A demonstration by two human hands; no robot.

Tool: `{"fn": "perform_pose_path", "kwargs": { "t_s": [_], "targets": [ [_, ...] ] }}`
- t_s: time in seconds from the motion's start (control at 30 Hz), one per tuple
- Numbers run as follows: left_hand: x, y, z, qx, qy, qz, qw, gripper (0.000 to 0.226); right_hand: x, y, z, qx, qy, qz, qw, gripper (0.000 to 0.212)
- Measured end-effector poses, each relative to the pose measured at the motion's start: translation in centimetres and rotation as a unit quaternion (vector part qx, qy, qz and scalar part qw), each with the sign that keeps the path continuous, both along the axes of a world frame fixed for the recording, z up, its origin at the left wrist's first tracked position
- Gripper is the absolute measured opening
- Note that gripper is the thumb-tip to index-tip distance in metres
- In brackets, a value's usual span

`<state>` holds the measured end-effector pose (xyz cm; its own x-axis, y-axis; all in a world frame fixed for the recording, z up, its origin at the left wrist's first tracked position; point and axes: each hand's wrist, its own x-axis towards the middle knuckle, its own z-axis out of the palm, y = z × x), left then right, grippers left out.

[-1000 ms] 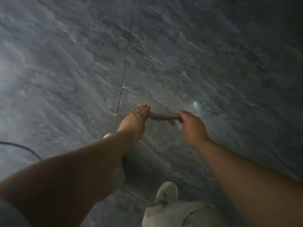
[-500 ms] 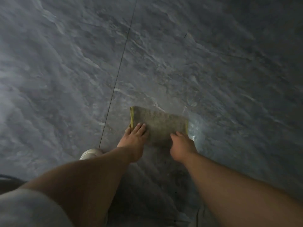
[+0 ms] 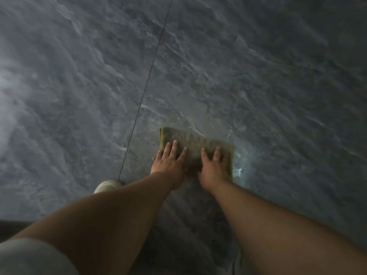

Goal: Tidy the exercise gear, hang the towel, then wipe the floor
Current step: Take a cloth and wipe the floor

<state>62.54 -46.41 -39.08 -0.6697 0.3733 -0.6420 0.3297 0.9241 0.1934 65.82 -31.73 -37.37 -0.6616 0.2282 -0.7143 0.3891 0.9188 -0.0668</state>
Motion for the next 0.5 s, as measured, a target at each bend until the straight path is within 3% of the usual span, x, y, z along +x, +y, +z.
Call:
{"fn": "perform_pose_path", "kwargs": {
  "t_s": [0.3, 0.5],
  "targets": [
    [-3.8, 3.0, -0.8, -0.018, 0.041, -0.008, 0.999, 0.085, -4.1, 0.6, -1.7, 0.013, -0.002, -0.107, 0.994, 0.078],
    [-8.9, 6.9, -0.9, -0.037, 0.039, -0.002, 0.999, 0.086, -9.1, 3.6, -2.1, 0.014, -0.001, -0.125, 0.992, 0.074]
  ]
}}
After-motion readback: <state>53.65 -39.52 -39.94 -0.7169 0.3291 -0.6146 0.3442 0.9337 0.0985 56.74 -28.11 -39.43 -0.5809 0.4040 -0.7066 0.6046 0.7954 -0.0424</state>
